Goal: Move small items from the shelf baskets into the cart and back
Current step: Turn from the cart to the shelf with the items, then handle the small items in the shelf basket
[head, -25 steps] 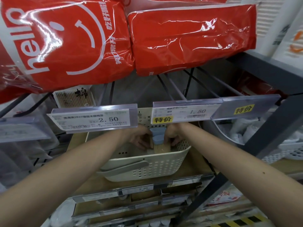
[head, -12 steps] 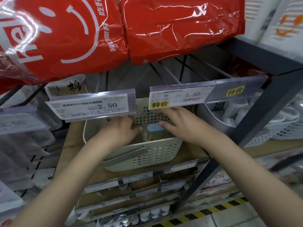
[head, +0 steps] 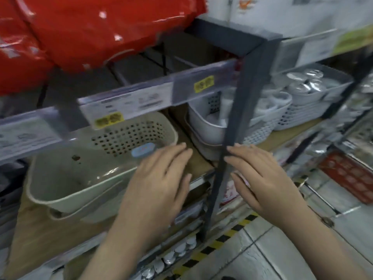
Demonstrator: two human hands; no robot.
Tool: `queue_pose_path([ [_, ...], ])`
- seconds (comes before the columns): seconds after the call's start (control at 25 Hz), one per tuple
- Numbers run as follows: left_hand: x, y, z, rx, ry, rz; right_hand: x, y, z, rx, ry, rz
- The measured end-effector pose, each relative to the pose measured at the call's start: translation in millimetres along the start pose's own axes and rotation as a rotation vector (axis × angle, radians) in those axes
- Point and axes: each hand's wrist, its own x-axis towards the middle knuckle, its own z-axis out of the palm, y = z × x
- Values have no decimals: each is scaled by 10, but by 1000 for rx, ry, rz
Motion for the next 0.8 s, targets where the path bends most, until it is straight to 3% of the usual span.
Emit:
queue_pose_path([
  [0.24,577,1249,948,-195,-138,355,-1392,876,-403,-43,-64,466],
  [0.52,1256,2668,2282,-481,-403,301,-3057,1824,-819,-57,-148,1148],
  [0.8,1718,3169,3150,-490,-686,193,-3596,2557,-838,107,-258,1324],
])
